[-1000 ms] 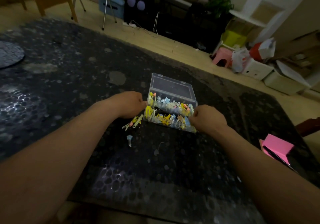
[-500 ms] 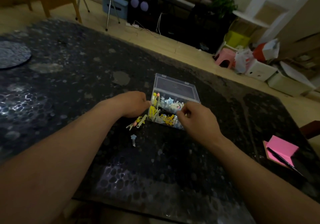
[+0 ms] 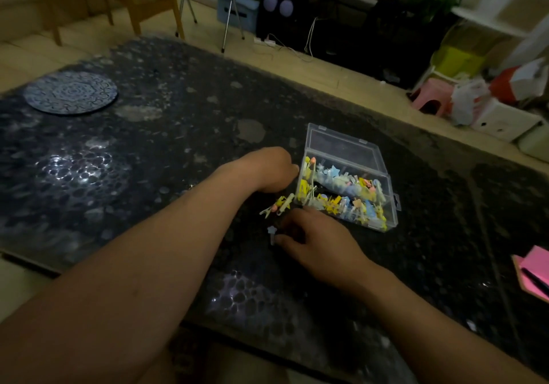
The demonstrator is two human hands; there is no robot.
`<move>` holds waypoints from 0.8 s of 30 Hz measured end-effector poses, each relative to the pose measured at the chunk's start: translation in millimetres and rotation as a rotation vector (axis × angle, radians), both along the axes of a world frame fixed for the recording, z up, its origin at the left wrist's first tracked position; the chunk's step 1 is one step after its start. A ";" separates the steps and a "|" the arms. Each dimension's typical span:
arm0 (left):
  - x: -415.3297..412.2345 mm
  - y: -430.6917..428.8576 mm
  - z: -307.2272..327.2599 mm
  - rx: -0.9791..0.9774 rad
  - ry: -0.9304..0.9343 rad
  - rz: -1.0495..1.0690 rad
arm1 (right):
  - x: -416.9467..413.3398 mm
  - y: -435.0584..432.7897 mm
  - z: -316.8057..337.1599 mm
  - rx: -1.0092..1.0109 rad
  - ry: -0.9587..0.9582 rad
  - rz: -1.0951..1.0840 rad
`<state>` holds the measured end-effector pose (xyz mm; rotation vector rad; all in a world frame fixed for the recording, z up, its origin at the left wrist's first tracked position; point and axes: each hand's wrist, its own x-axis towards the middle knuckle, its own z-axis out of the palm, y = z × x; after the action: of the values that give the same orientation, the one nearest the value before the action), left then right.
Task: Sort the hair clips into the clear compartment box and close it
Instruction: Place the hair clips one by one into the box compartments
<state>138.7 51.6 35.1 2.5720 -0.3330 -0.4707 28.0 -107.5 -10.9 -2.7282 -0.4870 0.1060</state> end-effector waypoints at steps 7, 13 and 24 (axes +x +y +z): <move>-0.5 1.4 -0.1 0.000 -0.013 -0.007 | 7.7 27.3 2.0 -0.042 0.018 -0.059; -0.9 -0.3 -0.1 0.003 -0.014 -0.018 | 6.0 27.8 6.9 -0.080 0.036 -0.088; -9.4 -5.2 3.2 0.058 -0.031 -0.106 | 36.7 -74.5 41.7 0.194 -0.120 -0.480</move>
<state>129.4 46.4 38.4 2.6294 -0.4749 -0.4851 64.7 -182.0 30.7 -2.5860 0.1309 -0.2186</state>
